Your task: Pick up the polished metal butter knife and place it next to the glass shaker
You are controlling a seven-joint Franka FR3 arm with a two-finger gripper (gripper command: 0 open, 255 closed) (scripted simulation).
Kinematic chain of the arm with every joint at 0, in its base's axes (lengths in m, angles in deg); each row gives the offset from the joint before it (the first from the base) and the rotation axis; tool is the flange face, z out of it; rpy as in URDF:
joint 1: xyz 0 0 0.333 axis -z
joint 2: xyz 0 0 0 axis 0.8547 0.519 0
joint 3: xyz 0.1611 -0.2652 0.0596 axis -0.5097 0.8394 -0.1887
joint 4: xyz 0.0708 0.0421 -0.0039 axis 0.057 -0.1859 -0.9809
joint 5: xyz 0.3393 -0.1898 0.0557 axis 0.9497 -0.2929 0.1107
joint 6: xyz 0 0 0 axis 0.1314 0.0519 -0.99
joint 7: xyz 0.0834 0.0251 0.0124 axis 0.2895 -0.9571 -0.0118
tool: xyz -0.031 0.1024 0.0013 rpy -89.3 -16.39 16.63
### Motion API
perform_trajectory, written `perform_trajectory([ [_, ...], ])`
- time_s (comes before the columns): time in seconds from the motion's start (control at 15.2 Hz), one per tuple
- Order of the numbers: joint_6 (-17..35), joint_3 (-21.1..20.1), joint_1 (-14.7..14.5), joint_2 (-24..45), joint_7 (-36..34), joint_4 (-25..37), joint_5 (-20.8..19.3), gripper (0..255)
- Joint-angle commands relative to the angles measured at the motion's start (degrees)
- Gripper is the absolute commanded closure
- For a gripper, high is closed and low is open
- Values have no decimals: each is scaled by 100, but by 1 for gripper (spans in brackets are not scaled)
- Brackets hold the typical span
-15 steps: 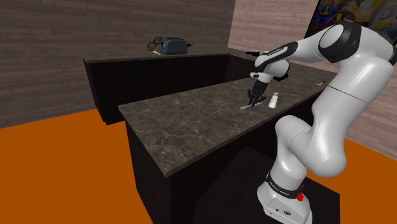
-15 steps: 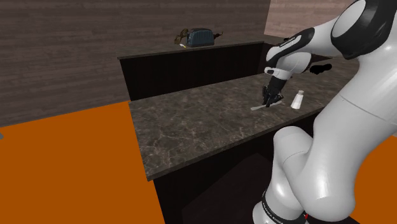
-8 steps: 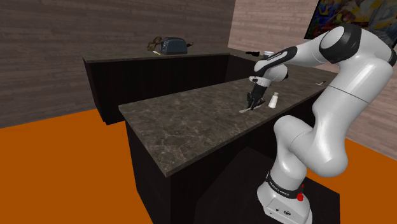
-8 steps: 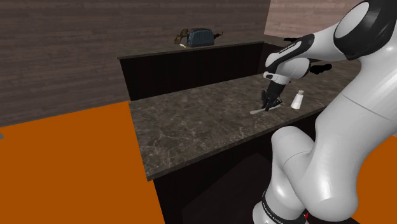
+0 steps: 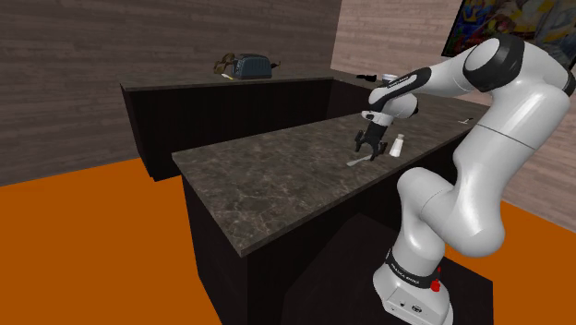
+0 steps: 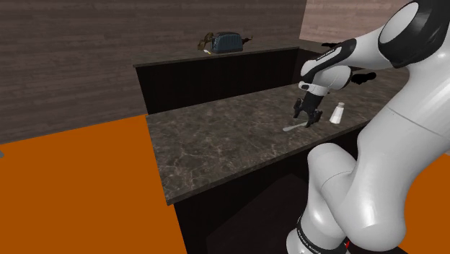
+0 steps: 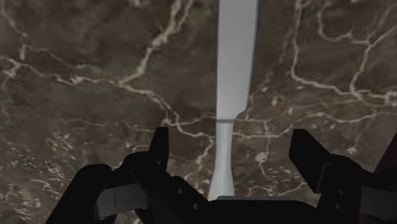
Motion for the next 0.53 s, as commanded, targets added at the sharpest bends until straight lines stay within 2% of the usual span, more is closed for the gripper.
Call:
perform_trajectory([
  [0.0,0,0,0,0,0,0,0,0],
  [0.07,0,0,0,0,0,0,0,0],
  [0.33,-677,-701,743,374,306,421,428,0],
  [0.46,-678,-705,746,368,301,421,422,0],
])
